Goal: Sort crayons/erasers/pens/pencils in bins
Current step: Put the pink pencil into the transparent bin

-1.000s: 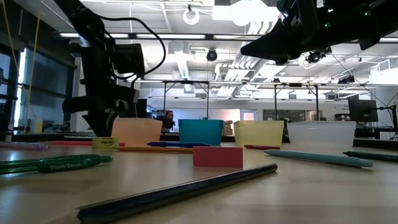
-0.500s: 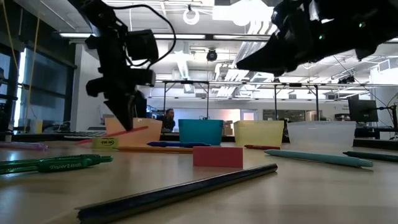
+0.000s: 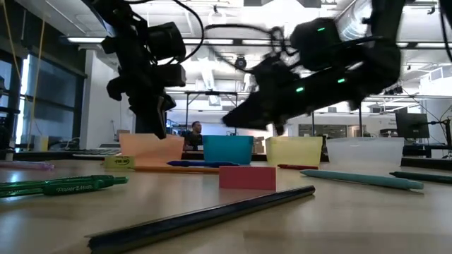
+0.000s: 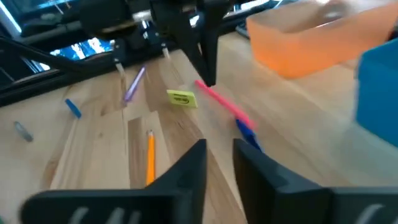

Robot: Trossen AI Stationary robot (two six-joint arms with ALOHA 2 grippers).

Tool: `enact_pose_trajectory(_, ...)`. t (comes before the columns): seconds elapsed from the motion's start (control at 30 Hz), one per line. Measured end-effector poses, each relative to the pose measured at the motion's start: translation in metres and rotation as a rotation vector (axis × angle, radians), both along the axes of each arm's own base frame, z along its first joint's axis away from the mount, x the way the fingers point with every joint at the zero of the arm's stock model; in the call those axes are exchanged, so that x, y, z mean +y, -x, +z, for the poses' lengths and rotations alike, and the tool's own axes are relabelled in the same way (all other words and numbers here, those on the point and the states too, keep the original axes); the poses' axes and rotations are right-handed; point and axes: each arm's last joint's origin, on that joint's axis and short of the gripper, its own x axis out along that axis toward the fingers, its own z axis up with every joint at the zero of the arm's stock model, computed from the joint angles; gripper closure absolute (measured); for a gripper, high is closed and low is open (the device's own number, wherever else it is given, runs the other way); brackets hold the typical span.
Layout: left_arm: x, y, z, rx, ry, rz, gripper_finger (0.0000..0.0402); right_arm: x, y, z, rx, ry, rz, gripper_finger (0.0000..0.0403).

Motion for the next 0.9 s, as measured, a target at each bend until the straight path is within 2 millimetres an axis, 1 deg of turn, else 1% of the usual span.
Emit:
enact_pose_trajectory(0.2, -0.001, 0.0, 0.0, 0.001, 0.0, -0.002, 0.0401, -0.016, -0.043, -0.011, 0.122, -0.039, -0.018, 0.0251)
enact_pose_trajectory(0.3, -0.001, 0.001, 0.0, 0.008, 0.001, -0.001, 0.0401, -0.017, -0.056, -0.01, 0.187, -0.037, -0.002, 0.0225)
enact_pose_trajectory(0.4, -0.001, 0.003, -0.001, 0.038, -0.006, 0.003, 0.0401, -0.014, -0.062, -0.006, 0.234, -0.008, 0.017, 0.021)
enact_pose_trajectory(0.53, -0.002, 0.008, -0.005, 0.096, -0.023, 0.014, 0.0401, -0.007, -0.061, -0.001, 0.275, 0.034, 0.051, 0.0207)
enact_pose_trajectory(0.6, -0.003, 0.012, -0.01, 0.119, -0.024, 0.021, 0.0401, -0.003, -0.057, 0.002, 0.299, 0.042, 0.064, 0.0208)
enact_pose_trajectory(0.77, 0.001, 0.02, -0.023, 0.121, -0.048, 0.051, 0.0401, 0.007, -0.048, 0.006, 0.325, 0.071, 0.083, 0.0213)
enact_pose_trajectory(0.9, 0.006, 0.024, -0.025, 0.134, -0.068, 0.107, 0.0397, 0.012, -0.043, 0.011, 0.324, 0.075, 0.094, 0.0214)
